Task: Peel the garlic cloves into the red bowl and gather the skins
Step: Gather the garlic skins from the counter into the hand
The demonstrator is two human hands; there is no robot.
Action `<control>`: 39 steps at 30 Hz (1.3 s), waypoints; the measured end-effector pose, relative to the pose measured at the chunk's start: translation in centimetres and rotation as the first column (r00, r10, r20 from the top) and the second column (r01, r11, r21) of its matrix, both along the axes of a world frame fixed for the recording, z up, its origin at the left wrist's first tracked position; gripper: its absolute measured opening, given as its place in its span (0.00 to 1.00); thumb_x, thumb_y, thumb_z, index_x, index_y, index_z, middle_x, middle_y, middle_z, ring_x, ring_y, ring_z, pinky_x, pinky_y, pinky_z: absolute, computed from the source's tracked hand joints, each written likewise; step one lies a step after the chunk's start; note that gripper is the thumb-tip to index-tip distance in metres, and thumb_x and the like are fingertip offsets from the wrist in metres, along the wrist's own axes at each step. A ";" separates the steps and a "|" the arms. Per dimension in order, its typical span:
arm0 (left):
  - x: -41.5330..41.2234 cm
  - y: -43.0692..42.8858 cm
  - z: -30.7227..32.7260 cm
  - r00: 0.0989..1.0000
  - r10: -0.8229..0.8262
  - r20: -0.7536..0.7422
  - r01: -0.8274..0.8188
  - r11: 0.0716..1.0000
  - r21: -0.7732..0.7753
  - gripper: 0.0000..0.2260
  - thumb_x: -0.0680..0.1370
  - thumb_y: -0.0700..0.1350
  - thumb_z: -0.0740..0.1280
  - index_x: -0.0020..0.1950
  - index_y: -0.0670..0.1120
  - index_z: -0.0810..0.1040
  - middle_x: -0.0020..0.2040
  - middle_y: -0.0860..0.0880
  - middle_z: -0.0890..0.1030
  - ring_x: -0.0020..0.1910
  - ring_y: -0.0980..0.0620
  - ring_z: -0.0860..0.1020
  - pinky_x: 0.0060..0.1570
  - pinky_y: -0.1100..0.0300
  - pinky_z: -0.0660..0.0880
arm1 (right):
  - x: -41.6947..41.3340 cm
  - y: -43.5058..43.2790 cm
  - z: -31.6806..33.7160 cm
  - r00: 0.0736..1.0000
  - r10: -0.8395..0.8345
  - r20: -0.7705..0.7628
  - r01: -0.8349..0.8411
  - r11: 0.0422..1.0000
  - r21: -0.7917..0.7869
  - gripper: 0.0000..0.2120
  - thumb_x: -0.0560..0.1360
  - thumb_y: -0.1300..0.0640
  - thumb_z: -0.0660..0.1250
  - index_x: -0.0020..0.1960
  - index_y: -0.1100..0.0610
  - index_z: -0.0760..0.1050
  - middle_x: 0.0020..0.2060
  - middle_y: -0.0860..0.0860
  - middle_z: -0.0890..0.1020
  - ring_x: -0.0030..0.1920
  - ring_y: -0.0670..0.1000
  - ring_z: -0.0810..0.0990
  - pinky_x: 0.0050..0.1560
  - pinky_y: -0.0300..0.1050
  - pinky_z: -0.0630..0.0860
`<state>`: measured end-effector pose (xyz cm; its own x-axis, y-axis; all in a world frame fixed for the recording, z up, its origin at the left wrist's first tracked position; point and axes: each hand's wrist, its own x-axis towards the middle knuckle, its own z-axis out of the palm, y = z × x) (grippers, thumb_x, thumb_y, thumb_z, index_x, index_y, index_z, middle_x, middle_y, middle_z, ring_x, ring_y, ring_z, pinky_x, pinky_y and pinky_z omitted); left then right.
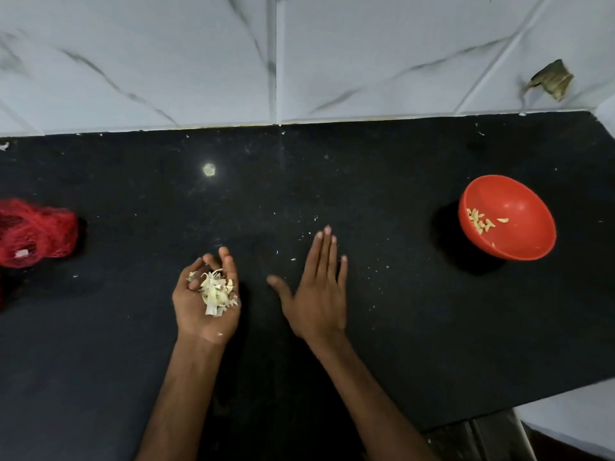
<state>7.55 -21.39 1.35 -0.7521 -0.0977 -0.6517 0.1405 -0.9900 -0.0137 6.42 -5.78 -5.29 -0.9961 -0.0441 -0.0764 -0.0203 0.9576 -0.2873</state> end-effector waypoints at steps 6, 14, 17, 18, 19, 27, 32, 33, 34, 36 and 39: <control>-0.4 -1.4 0.2 1.000 -0.001 0.008 0.001 1.000 -0.023 0.13 0.63 0.33 0.72 0.27 0.46 0.70 0.23 0.54 0.69 0.38 0.56 0.84 0.38 0.57 0.83 | -11.1 -2.9 -0.6 0.994 0.107 0.017 -0.107 0.994 0.025 0.46 0.79 0.29 0.41 0.80 0.63 0.37 0.80 0.58 0.39 0.81 0.55 0.40 0.80 0.56 0.44; -2.1 -1.3 0.3 1.000 -0.030 0.009 0.030 0.998 -0.053 0.15 0.69 0.36 0.69 0.25 0.47 0.69 0.22 0.54 0.70 0.37 0.56 0.84 0.38 0.59 0.82 | -4.2 -1.9 -1.1 0.878 0.479 -0.002 -0.479 0.877 0.029 0.39 0.81 0.35 0.43 0.82 0.60 0.44 0.82 0.52 0.43 0.81 0.49 0.40 0.81 0.50 0.45; -2.4 -1.0 0.6 0.999 -0.027 0.021 0.028 0.998 -0.056 0.18 0.73 0.39 0.66 0.24 0.46 0.69 0.23 0.55 0.70 0.38 0.57 0.84 0.38 0.60 0.82 | -3.4 -2.4 -1.1 0.916 0.402 0.000 -0.402 0.916 0.009 0.39 0.81 0.33 0.43 0.82 0.58 0.43 0.82 0.50 0.41 0.80 0.47 0.39 0.80 0.49 0.41; -2.4 -0.9 0.6 0.999 -0.038 0.021 0.039 0.998 -0.049 0.18 0.73 0.40 0.66 0.24 0.47 0.68 0.23 0.55 0.70 0.38 0.57 0.84 0.38 0.60 0.82 | -3.5 -2.5 -0.9 0.927 0.374 -0.003 -0.374 0.927 0.014 0.38 0.82 0.34 0.43 0.82 0.57 0.42 0.82 0.49 0.41 0.80 0.46 0.38 0.80 0.49 0.40; -2.5 -0.9 0.6 0.999 -0.043 0.019 0.043 0.998 -0.039 0.18 0.73 0.40 0.66 0.24 0.47 0.68 0.23 0.55 0.70 0.38 0.57 0.84 0.38 0.60 0.82 | -3.9 -2.7 -0.9 0.933 0.359 -0.004 -0.359 0.933 0.023 0.37 0.82 0.34 0.43 0.82 0.57 0.42 0.81 0.49 0.41 0.80 0.46 0.38 0.80 0.50 0.40; -1.0 -0.7 0.6 0.999 -0.033 0.037 0.034 0.999 -0.028 0.22 0.79 0.40 0.64 0.24 0.47 0.68 0.23 0.55 0.70 0.37 0.56 0.84 0.39 0.60 0.82 | -4.7 -2.1 -0.6 0.926 0.374 0.044 -0.359 0.913 -0.192 0.38 0.80 0.33 0.41 0.82 0.55 0.41 0.81 0.46 0.41 0.79 0.42 0.38 0.80 0.49 0.43; 0.6 -1.3 0.9 0.999 -0.026 0.022 0.027 0.999 -0.028 0.23 0.81 0.41 0.62 0.25 0.46 0.69 0.22 0.55 0.68 0.38 0.57 0.84 0.40 0.60 0.82 | -5.0 3.8 3.5 0.937 0.076 0.340 0.345 -0.061 -0.937 0.41 0.78 0.29 0.52 0.80 0.57 0.56 0.79 0.45 0.60 0.78 0.41 0.56 0.79 0.40 0.53; 0.7 -1.3 0.9 1.000 -0.023 0.019 0.023 0.999 -0.024 0.23 0.81 0.40 0.62 0.25 0.46 0.69 0.22 0.55 0.68 0.38 0.57 0.84 0.41 0.60 0.82 | -4.5 5.3 3.7 0.925 0.056 0.375 0.378 -0.201 -0.904 0.37 0.80 0.32 0.47 0.79 0.57 0.59 0.78 0.47 0.63 0.78 0.44 0.59 0.80 0.45 0.53; 0.8 -1.1 1.0 1.000 -0.018 0.013 0.018 1.000 -0.018 0.22 0.80 0.40 0.62 0.25 0.46 0.69 0.22 0.55 0.68 0.38 0.57 0.84 0.41 0.60 0.82 | -4.0 6.5 4.0 0.923 0.069 0.378 0.381 -0.287 -0.879 0.37 0.81 0.34 0.44 0.79 0.58 0.60 0.78 0.48 0.65 0.78 0.45 0.61 0.79 0.47 0.54; 1.0 -0.9 1.2 1.000 -0.011 0.003 0.011 1.000 -0.010 0.20 0.78 0.39 0.64 0.25 0.46 0.69 0.22 0.55 0.68 0.37 0.57 0.84 0.40 0.60 0.82 | -3.0 7.4 3.8 0.924 0.095 0.369 0.381 -0.263 -0.886 0.38 0.80 0.33 0.43 0.78 0.57 0.62 0.77 0.48 0.67 0.77 0.45 0.63 0.79 0.48 0.55; 1.2 -0.6 1.4 1.000 -0.009 0.003 0.009 1.000 -0.006 0.18 0.75 0.38 0.65 0.26 0.46 0.69 0.22 0.55 0.68 0.37 0.57 0.84 0.40 0.60 0.82 | -2.6 5.4 2.2 0.963 0.085 0.257 0.208 0.375 -0.903 0.41 0.79 0.30 0.51 0.80 0.58 0.57 0.79 0.46 0.59 0.79 0.42 0.56 0.80 0.45 0.50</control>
<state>8.76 -21.95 2.72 -0.7512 -0.0948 -0.6532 0.1312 -0.9913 -0.0071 3.79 -0.35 -3.06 -0.9547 -0.1722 -0.2428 0.2299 0.0920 -0.9689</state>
